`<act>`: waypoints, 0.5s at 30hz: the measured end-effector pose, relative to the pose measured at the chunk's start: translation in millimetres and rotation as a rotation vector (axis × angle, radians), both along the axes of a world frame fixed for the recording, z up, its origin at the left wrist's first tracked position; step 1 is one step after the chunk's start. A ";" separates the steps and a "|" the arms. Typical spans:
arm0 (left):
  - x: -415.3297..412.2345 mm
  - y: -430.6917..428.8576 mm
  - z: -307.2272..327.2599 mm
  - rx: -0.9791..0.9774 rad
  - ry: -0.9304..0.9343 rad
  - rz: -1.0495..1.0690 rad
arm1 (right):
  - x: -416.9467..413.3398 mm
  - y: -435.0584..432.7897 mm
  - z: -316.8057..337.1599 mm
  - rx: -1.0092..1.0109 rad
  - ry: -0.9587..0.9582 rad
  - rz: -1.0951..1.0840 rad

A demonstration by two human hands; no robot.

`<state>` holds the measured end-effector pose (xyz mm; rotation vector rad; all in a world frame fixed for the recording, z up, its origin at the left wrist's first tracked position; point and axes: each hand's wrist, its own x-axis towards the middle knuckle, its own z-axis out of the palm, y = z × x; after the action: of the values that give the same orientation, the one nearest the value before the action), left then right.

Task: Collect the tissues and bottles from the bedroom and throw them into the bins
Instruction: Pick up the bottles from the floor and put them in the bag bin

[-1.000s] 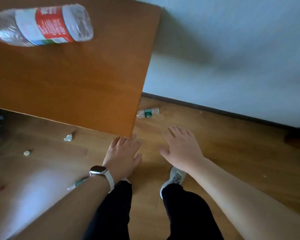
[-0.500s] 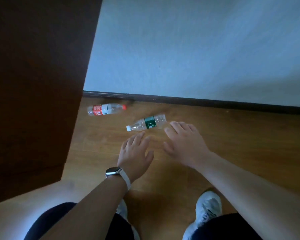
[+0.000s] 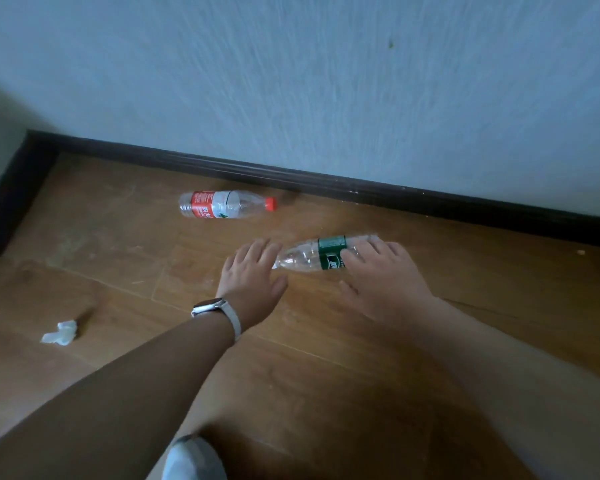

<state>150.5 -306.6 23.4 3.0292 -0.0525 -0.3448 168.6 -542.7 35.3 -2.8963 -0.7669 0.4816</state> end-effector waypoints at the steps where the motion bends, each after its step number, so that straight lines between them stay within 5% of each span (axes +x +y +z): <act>1: 7.2 5.0 -7.5 -0.002 -0.006 0.005 | 2.5 2.2 -6.3 0.007 -0.009 0.003; 15: 108.2 73.1 -55.8 0.029 -0.031 0.051 | 45.7 37.8 -49.3 -0.026 -0.062 0.023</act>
<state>258.7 -233.5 -32.3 3.0583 0.0284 -0.2969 214.2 -504.9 -14.0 -2.9421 -0.8099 0.4082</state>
